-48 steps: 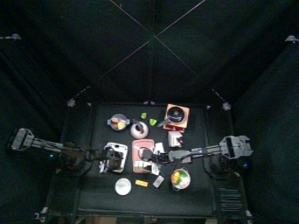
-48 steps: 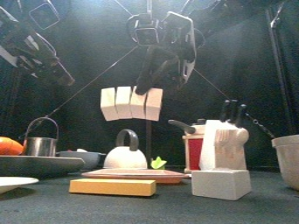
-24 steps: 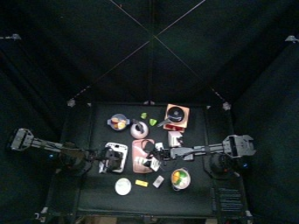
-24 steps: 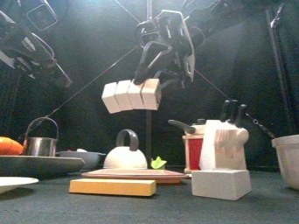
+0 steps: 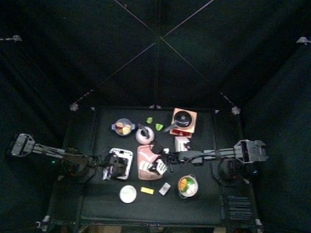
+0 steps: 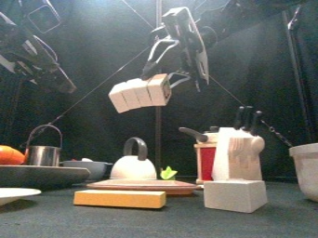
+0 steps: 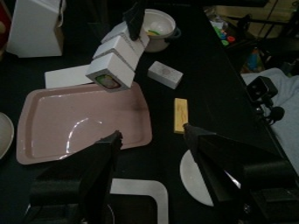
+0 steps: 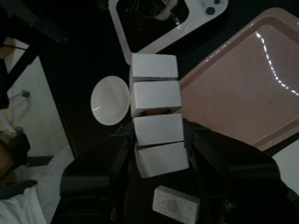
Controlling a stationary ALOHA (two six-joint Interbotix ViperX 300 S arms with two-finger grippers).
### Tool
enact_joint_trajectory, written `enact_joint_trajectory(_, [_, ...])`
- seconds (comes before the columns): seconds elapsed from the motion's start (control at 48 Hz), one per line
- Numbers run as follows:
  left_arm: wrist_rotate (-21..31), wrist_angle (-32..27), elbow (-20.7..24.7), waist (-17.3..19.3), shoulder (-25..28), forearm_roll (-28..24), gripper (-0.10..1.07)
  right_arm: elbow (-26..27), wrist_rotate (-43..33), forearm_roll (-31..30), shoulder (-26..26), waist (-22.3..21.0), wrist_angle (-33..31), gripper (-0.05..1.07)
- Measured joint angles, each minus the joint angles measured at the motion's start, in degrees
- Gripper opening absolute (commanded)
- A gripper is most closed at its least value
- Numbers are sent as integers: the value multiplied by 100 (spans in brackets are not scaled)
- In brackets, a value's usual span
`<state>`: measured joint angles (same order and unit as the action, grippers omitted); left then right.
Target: Place white sushi roll in cutting orientation
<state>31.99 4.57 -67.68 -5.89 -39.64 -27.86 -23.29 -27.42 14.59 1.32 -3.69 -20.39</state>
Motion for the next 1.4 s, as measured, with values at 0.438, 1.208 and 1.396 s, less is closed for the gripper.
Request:
enact_joint_trajectory(0.438, [0, 0, 0, 0, -9, 79, 93, 79, -1354, -914, 0, -264, -967, 50])
enact_joint_trajectory(1.208, [0, -18, -18, 0, -9, 167, 93, 176, -7761, -5098, -765, 606, -1406, 50])
enact_joint_trajectory(1.396, [-9, -18, -18, 0, 0, 167, 93, 299, -9167, -5854, -1055, 958, -2312, 50])
